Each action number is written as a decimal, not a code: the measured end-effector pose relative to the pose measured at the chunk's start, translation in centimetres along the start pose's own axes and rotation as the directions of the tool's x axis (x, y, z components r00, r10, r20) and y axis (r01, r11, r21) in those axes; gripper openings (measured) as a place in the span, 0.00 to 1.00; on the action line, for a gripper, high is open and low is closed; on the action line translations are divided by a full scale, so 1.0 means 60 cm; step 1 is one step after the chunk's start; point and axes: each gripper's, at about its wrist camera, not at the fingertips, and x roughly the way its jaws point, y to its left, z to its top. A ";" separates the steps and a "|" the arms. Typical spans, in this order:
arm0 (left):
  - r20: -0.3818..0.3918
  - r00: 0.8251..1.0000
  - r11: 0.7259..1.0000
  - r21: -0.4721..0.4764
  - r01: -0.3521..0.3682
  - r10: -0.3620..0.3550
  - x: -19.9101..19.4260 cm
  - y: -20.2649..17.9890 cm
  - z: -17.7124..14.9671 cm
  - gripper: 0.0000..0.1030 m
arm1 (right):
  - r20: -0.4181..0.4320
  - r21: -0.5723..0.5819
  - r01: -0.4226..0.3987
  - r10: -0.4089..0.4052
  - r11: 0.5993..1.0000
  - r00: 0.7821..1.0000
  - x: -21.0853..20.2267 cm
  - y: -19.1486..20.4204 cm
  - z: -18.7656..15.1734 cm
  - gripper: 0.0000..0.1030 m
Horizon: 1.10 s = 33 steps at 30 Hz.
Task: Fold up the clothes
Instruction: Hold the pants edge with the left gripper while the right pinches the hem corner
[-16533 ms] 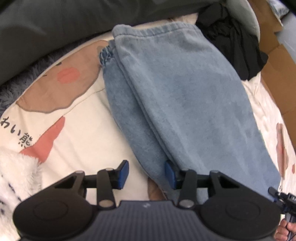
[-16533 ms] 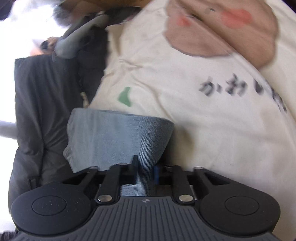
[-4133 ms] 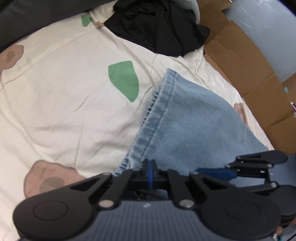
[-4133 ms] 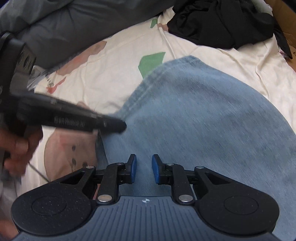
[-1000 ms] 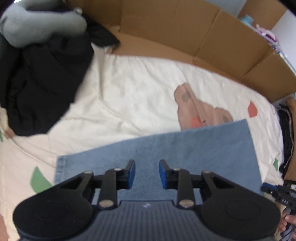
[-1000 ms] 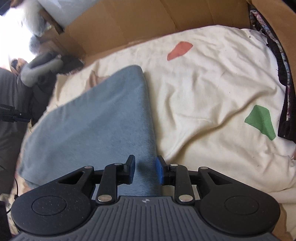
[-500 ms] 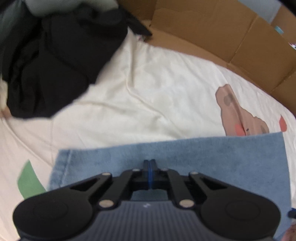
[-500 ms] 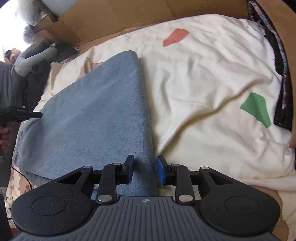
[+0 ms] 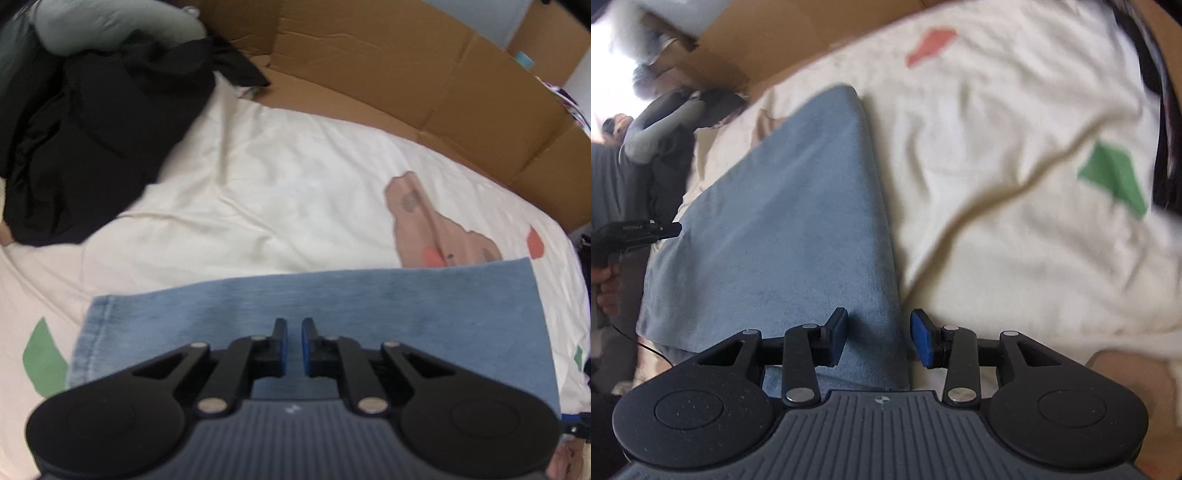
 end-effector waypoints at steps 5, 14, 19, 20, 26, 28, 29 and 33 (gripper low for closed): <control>0.004 1.000 0.999 0.036 0.019 -0.019 0.000 -0.025 -0.010 0.08 | -0.041 0.112 -0.106 0.111 0.988 0.993 -0.001 -0.023 0.002 0.39; -0.013 1.000 0.998 0.060 0.025 -0.025 0.010 -0.043 -0.019 0.08 | 0.041 0.183 -0.258 0.255 0.949 0.966 -0.019 -0.037 0.012 0.40; -0.032 0.999 0.998 0.046 0.031 -0.029 0.016 -0.047 -0.026 0.08 | 0.067 0.232 -0.289 0.281 0.929 0.957 0.020 -0.055 0.026 0.40; -0.034 0.999 0.999 0.044 0.031 -0.030 0.016 -0.048 -0.028 0.08 | 0.080 0.230 -0.297 0.286 0.927 0.955 0.026 -0.056 0.030 0.40; -0.039 0.999 0.999 0.032 0.034 -0.033 0.017 -0.050 -0.041 0.08 | 0.057 0.228 -0.299 0.294 0.927 0.954 0.064 -0.057 0.057 0.38; -0.036 0.999 0.999 0.026 0.039 -0.038 0.016 -0.050 -0.042 0.08 | 0.039 0.211 -0.283 0.281 0.936 0.959 0.069 -0.052 0.063 0.39; -0.031 0.999 0.999 0.028 0.042 -0.041 0.016 -0.051 -0.042 0.08 | 0.034 0.202 -0.280 0.279 0.939 0.960 0.070 -0.049 0.065 0.39; -0.009 0.999 0.998 0.033 0.050 -0.049 0.019 -0.057 -0.035 0.08 | 0.027 0.198 -0.276 0.276 0.940 0.961 0.077 -0.051 0.067 0.40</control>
